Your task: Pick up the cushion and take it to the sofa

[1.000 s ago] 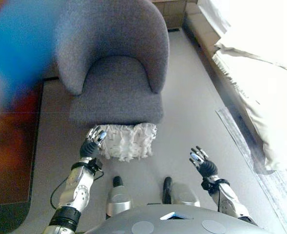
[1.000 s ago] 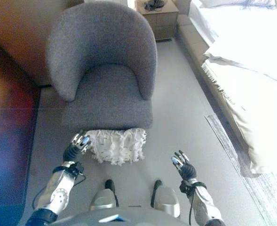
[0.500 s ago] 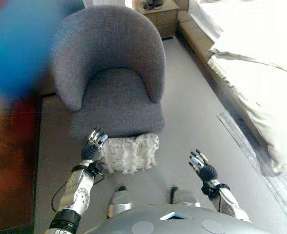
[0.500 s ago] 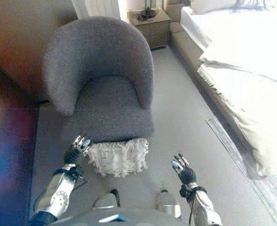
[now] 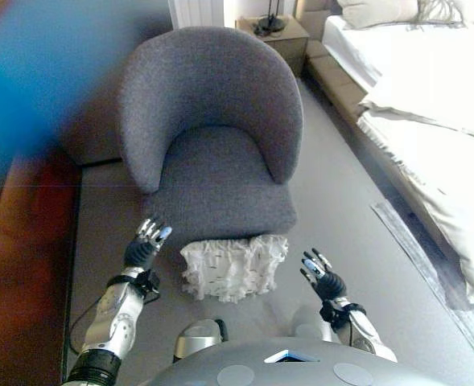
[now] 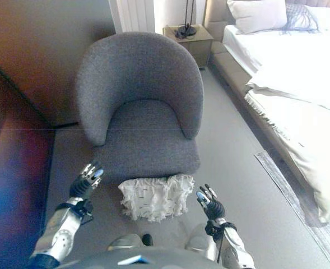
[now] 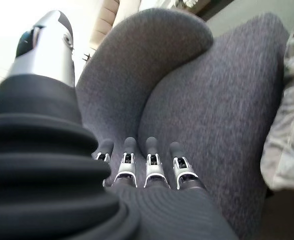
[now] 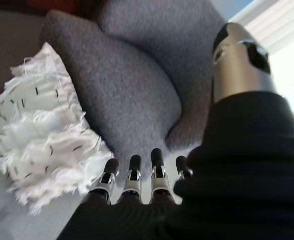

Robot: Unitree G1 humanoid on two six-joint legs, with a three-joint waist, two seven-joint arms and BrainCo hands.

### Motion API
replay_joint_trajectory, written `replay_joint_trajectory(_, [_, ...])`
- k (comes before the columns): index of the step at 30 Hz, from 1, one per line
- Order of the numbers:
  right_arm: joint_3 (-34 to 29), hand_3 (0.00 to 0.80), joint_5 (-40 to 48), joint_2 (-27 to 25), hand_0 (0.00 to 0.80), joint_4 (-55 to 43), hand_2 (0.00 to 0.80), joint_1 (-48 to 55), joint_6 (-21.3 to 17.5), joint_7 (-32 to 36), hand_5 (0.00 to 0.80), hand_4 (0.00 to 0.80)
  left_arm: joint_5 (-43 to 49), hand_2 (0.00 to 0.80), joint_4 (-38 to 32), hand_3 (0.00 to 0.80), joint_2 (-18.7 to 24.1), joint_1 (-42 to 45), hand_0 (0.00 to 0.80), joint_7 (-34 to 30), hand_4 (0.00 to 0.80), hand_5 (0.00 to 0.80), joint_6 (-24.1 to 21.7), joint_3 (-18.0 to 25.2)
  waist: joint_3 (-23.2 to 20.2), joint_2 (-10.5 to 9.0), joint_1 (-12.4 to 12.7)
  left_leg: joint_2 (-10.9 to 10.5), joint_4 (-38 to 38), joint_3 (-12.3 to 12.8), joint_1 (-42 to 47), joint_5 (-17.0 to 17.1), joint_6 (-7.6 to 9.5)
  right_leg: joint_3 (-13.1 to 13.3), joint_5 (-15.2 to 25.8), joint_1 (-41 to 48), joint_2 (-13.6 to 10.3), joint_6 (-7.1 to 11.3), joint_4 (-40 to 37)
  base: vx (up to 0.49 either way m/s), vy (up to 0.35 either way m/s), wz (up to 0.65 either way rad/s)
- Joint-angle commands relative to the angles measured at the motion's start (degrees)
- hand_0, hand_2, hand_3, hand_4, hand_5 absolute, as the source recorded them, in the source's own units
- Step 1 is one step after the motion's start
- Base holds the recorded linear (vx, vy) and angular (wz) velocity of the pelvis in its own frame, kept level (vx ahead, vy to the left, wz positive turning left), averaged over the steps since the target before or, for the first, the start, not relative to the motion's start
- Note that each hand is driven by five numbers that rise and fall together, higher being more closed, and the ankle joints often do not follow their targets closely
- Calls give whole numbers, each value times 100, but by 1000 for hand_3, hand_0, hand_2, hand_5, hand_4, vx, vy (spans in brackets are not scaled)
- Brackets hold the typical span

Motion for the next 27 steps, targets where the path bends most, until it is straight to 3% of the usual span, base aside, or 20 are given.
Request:
replay_joint_trajectory(1, [-44,0,135,-39,0,-180,0,-162,-231,110,0,0,-65,0,-608,0,197,49,0,-18,0,0,-234,-25,97,-260,-210,-44,123,-574,-277,-252,-42,62,1141,157,235,336,-1341,262,-155,-28])
replay_joint_trajectory(3, [-47,0,184,-67,0,-97,0,-217,-200,159,0,0,-25,0,-625,0,204,43,0,-44,0,0,-235,-71,111,-358,-260,-53,118,-590,-114,-402,-54,91,1291,35,333,442,-1853,277,-119,-23])
replay_joint_trajectory(6, [-67,0,128,-7,0,98,0,-328,-126,227,0,0,103,0,-621,0,153,65,0,-110,0,0,-189,-94,74,-432,-243,-84,176,-643,81,-585,-13,2,1316,14,358,456,-1846,292,-86,2])
replay_joint_trajectory(9, [-77,0,93,-2,0,165,0,-370,17,259,0,0,196,0,-604,0,68,165,0,-90,0,0,-207,-96,-43,-430,-182,-48,235,-629,211,-720,3,-203,1027,164,373,390,-1653,290,-118,39])
replay_joint_trajectory(13, [69,0,47,-98,0,-1,0,-363,-53,160,0,0,-39,0,-506,0,-43,171,0,77,0,0,-229,-140,-130,-376,-217,126,197,-664,412,-683,-142,-193,794,244,561,302,-1591,260,-172,12])
replay_joint_trajectory(17, [52,0,-19,-226,0,-56,0,-431,-82,107,0,0,-137,0,-350,0,-115,170,0,160,0,0,-275,-92,-187,-274,-285,441,332,-513,412,-365,-342,-288,419,359,782,121,-1529,174,-162,4])
replay_joint_trajectory(21, [51,0,-216,-390,0,-122,0,-475,-40,205,0,0,-142,0,-375,0,-184,233,0,235,0,0,-294,22,-82,-243,-219,716,1637,-500,-133,197,-586,-427,132,610,882,-206,-1471,136,-187,15])
replay_joint_trajectory(23, [26,0,-296,-446,0,-156,0,-471,-23,148,0,0,-149,0,-331,0,-232,214,0,199,0,0,-274,32,2,-225,-222,892,2172,-362,-432,465,-705,-505,25,729,897,-339,-1434,126,-81,4])
replay_joint_trajectory(24, [-12,0,-287,-491,0,-164,0,-442,-30,176,0,0,-147,0,-325,0,-267,212,0,154,0,0,-267,14,48,-174,-242,1062,2305,-296,-479,490,-815,-533,-108,834,918,-355,-1383,113,-1,8])
replay_joint_trajectory(27, [-102,0,-341,-545,0,-168,0,-377,-37,278,0,0,-122,0,-337,0,-334,237,0,143,0,0,-320,-69,111,-136,-289,1278,2105,-225,-483,784,-845,-562,-124,906,891,-432,-1364,110,92,15])
